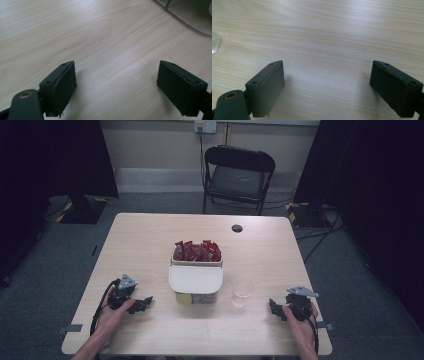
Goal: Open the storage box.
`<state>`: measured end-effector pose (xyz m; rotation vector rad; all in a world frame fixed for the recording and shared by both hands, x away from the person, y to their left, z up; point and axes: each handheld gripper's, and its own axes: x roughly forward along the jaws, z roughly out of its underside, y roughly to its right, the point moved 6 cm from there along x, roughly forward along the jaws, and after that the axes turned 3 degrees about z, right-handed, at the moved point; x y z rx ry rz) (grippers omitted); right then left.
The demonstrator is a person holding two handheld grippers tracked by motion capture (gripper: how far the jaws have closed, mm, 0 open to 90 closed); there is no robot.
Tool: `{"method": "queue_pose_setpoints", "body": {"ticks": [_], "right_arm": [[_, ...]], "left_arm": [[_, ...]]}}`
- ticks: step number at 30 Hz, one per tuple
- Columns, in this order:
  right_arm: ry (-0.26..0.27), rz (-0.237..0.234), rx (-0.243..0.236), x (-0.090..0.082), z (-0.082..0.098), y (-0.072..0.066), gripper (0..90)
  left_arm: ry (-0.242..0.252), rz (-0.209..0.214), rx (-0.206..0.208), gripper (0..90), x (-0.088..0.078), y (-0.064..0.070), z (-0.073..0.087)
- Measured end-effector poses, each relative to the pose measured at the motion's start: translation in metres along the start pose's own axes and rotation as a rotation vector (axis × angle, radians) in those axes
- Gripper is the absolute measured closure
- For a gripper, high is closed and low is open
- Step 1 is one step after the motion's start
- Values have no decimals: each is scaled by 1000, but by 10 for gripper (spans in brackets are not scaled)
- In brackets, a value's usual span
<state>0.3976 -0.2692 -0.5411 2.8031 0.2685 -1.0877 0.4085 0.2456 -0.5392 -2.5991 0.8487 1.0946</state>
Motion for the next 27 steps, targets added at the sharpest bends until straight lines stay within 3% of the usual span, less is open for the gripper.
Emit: {"method": "queue_pose_setpoints", "body": {"ticks": [7,13,20,22,27], "right_arm": [[0,-2,0,0,0,0,117],[2,-15,-16,0,0,1,117],[1,-22,-20,-1,1,0,117],[1,-23,-20,-1,1,0,117],[1,-23,-21,-1,1,1,117]], "left_arm": [[22,30,-8,161,-4,6,-3],[27,66,11,162,-6,15,-10],[77,108,5,162,-9,27,-19],[84,100,27,162,-9,30,-20],[95,117,29,162,-8,36,-25]]}}
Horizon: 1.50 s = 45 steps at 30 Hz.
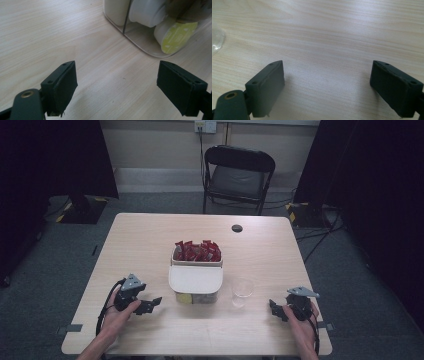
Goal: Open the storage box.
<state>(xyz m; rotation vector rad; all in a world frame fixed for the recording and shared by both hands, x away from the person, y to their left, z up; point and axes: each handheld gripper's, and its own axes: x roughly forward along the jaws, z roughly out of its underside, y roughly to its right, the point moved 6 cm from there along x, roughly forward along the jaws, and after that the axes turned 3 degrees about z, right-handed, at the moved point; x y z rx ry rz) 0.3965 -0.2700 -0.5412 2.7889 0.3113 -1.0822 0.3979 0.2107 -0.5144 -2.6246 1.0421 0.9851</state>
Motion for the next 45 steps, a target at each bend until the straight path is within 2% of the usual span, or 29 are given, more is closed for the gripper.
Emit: {"method": "queue_pose_setpoints", "body": {"ticks": [8,10,16,19,23,29,32,35,38,40,41,42,45], "right_arm": [[0,0,0,0,0,0,117],[0,-1,0,0,0,0,117],[0,-1,-1,0,0,0,117],[0,-1,-1,0,0,0,117],[0,-1,-1,0,0,0,117],[0,-1,-1,0,0,0,117],[0,-2,-1,0,0,0,117],[0,-2,-2,0,0,0,117],[0,-2,-2,0,0,0,117],[0,-2,-2,0,0,0,117],[0,-2,-2,0,0,0,117],[0,-2,-2,0,0,0,117],[0,-2,-2,0,0,0,117]], "left_arm": [[27,52,2,162,1,12,-12],[20,64,11,162,2,15,-15],[15,82,31,162,6,24,-22],[24,90,26,162,7,28,-26],[33,99,28,162,6,28,-30],[50,131,-14,170,8,28,-36],[38,136,-5,170,9,29,-36],[54,136,-22,170,8,28,-39],[61,138,-7,166,6,29,-45],[62,163,-8,152,5,30,-49],[55,161,0,152,4,31,-50],[69,173,-1,148,4,31,-51],[73,176,-14,148,2,29,-52]]}}
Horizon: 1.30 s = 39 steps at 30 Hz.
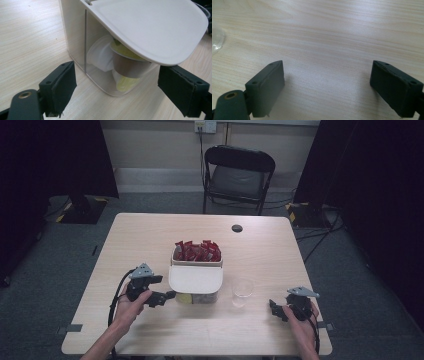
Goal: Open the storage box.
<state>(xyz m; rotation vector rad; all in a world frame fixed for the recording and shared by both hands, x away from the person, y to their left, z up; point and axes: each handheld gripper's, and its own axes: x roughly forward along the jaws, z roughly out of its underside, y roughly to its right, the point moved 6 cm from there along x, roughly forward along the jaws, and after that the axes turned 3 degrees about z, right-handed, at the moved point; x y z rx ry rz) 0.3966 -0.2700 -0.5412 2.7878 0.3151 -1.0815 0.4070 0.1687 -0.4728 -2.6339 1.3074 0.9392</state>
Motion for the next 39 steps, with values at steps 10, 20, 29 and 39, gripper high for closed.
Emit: {"method": "queue_pose_setpoints", "body": {"ticks": [10,20,29,39], "right_arm": [[0,0,0,0,0,0,117],[0,0,0,0,0,0,117],[0,0,0,0,0,0,117],[0,0,0,0,0,0,117]], "left_arm": [[10,4,13,162,-7,-1,-10],[7,20,24,173,-5,6,-17],[2,12,21,164,-5,7,-28],[15,32,26,163,-5,7,-34]]}}
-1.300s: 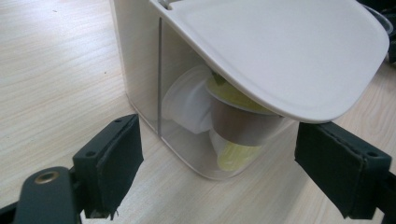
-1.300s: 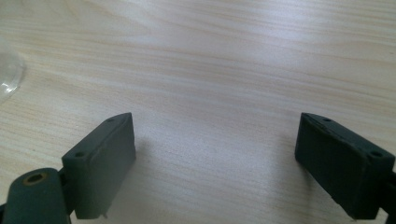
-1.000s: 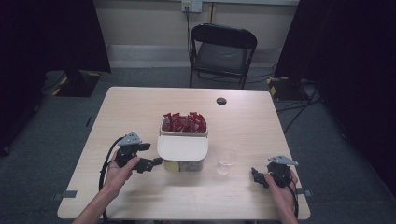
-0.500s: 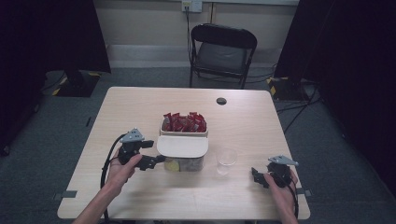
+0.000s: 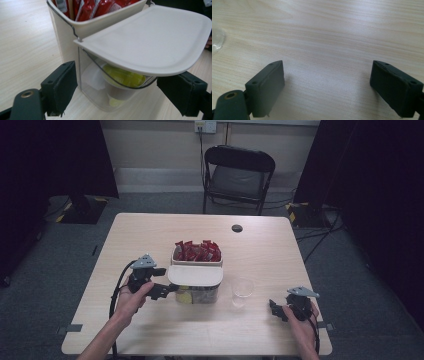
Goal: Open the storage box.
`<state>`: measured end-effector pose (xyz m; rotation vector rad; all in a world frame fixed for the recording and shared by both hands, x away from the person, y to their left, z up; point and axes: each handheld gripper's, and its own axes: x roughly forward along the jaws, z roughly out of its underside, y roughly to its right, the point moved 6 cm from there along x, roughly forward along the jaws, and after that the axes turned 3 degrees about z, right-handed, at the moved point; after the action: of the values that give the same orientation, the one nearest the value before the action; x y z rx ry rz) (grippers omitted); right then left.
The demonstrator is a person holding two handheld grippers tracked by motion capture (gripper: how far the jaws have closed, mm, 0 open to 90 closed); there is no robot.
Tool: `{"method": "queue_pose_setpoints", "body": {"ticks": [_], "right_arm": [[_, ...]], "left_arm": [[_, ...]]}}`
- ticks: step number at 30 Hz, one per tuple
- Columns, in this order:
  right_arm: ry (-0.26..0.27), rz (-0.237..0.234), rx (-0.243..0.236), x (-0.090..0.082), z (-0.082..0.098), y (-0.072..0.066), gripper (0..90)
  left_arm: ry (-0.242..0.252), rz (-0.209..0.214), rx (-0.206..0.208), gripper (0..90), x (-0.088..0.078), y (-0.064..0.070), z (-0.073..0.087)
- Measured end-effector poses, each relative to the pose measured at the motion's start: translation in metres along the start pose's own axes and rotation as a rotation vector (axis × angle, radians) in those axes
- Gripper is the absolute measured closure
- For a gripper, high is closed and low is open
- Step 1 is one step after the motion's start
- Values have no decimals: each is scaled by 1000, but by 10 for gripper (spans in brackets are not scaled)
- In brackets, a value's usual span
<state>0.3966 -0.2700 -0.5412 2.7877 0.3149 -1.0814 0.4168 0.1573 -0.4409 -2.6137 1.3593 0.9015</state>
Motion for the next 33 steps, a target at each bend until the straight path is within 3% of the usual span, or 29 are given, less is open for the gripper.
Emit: {"method": "queue_pose_setpoints", "body": {"ticks": [3,5,13,33], "right_arm": [[0,0,0,0,0,0,117],[0,0,0,0,0,0,117],[0,0,0,0,0,0,117],[0,-1,-1,0,0,0,117]], "left_arm": [[-8,-5,17,157,-1,-2,-5],[16,-3,9,158,-2,-2,-8],[20,-12,18,162,-3,-6,-16],[38,10,-12,156,-3,-12,-33]]}}
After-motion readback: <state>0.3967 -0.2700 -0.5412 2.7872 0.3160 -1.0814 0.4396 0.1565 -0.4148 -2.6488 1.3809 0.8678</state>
